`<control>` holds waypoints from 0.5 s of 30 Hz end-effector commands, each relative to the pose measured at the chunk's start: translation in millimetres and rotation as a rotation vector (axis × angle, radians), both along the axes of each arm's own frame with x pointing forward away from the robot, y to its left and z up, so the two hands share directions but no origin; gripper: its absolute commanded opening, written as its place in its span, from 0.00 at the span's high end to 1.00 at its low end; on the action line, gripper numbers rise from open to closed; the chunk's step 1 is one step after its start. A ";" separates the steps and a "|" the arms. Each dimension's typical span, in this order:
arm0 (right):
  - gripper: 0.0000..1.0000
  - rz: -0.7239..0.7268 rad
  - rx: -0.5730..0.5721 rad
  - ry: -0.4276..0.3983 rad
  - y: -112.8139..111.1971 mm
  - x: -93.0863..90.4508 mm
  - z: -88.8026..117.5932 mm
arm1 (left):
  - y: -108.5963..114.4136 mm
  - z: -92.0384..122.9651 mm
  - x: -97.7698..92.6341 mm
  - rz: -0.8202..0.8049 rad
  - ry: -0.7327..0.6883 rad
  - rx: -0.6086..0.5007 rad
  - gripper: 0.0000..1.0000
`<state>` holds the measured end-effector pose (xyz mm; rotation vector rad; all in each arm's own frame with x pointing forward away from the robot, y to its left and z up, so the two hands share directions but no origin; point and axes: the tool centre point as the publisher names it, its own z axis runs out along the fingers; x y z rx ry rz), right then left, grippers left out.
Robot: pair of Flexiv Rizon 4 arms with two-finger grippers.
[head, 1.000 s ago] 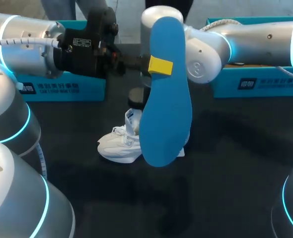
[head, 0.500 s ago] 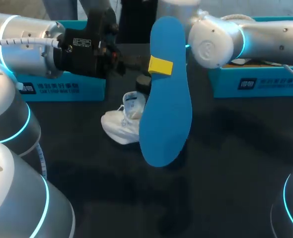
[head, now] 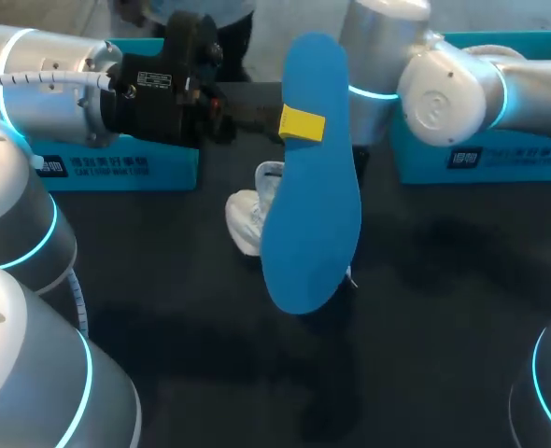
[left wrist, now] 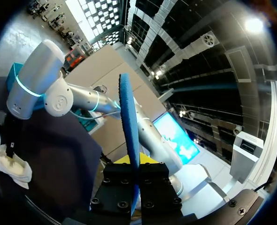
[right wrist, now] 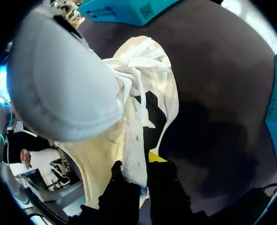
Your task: Take the shoe out of the shoebox, open the shoe tongue, remove and reinsert the insole, then place the shoe into the shoebox
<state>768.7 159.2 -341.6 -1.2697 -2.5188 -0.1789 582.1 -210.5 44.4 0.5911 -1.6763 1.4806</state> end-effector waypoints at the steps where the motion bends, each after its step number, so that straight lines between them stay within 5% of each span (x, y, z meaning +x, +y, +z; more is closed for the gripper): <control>1: 1.00 -0.218 0.028 -0.058 -6.8 -1.1 -0.9 | -0.2 -0.9 -0.9 0.002 0.000 0.000 1.00; 15: 1.00 -0.241 -0.025 -0.033 -14.1 20.5 -11.2 | -0.2 -0.9 -0.9 0.002 0.000 0.000 1.00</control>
